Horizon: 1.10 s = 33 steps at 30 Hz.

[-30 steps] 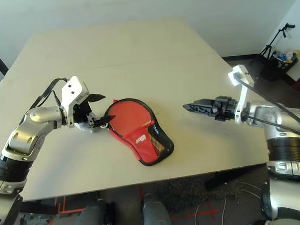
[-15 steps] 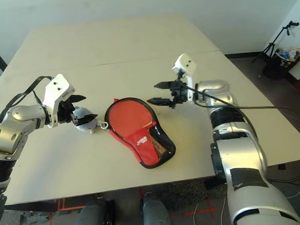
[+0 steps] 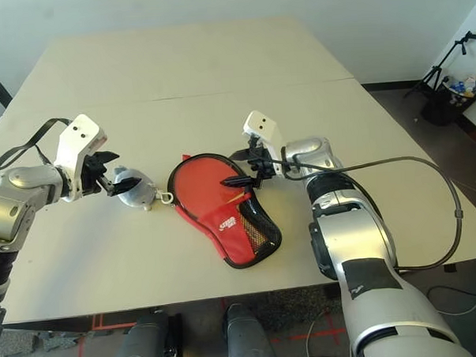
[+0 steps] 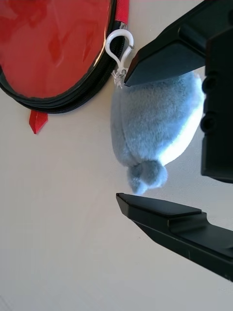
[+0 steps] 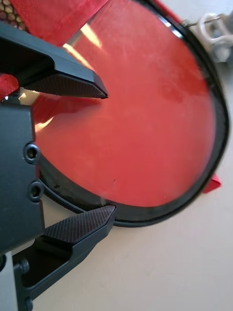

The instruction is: Store the ping-pong paddle in its case and zip it.

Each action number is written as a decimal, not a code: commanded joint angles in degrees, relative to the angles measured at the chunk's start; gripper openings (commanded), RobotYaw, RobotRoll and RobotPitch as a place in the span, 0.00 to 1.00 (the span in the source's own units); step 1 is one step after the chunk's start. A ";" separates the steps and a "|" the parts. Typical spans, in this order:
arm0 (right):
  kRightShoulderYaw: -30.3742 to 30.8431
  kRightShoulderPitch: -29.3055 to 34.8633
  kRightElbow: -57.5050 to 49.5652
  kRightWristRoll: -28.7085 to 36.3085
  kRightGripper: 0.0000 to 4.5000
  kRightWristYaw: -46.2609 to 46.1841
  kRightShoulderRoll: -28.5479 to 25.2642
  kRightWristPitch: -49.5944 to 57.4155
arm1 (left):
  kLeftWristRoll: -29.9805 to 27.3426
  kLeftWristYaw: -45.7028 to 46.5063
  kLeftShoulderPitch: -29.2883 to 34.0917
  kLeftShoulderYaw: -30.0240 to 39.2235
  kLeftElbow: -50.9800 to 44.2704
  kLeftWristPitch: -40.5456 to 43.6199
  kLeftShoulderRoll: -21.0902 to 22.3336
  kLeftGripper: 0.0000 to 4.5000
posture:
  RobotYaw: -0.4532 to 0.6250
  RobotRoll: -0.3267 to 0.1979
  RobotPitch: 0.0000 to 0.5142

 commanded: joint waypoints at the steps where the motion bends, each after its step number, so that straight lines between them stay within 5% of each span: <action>1: 1.51 1.53 1.35 -2.76 0.99 -1.64 0.49 -0.92 | -1.92 -0.07 -0.12 1.25 -1.44 3.23 0.13 1.00 | 0.49 0.62 0.19; 7: 1.66 2.36 1.78 -4.18 0.99 -3.82 1.16 -2.12 | -6.56 0.68 -1.02 4.23 -1.46 15.88 1.07 1.00 | 0.49 0.62 0.19; 16: 1.67 2.90 1.77 -4.72 0.99 -4.83 1.72 -3.13 | -10.17 6.69 -3.87 9.37 2.29 27.90 -3.31 1.00 | 0.49 0.62 0.20; 33: 1.89 3.76 1.27 -5.07 0.99 -5.46 1.71 -3.72 | -11.22 12.71 -6.29 12.12 11.00 27.13 -9.52 1.00 | 0.47 0.62 0.22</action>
